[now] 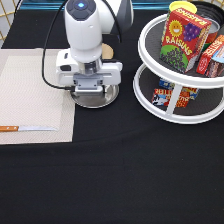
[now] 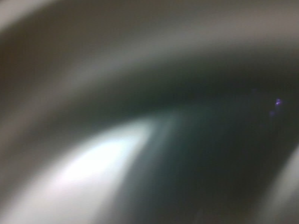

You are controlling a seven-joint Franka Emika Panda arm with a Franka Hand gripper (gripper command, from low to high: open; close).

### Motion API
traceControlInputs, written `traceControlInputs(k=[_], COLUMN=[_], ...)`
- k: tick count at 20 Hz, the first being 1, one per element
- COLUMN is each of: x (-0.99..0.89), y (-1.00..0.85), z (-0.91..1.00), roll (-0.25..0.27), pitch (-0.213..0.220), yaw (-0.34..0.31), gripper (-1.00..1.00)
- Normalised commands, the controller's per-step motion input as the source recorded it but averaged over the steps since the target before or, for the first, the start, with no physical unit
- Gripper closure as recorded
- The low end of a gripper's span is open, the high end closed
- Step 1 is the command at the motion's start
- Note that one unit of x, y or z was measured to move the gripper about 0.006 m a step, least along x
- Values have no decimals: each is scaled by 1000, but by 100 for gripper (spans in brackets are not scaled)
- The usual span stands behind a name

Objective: Arrange plate and fork

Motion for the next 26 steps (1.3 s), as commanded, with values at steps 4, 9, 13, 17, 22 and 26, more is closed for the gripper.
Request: traceControlInputs(k=[4,9,13,17,22,26], x=[253,289,279,252,240,341], y=[-756,-753,-734,-729,-780,-794], z=[87,102,96,89,55,19], roll=[121,96,60,40,35,30], pitch=[65,69,87,90,79,80], yaw=[0,0,-1,-9,-1,0], gripper=[-100,-100,-100,-100,-100,-100])
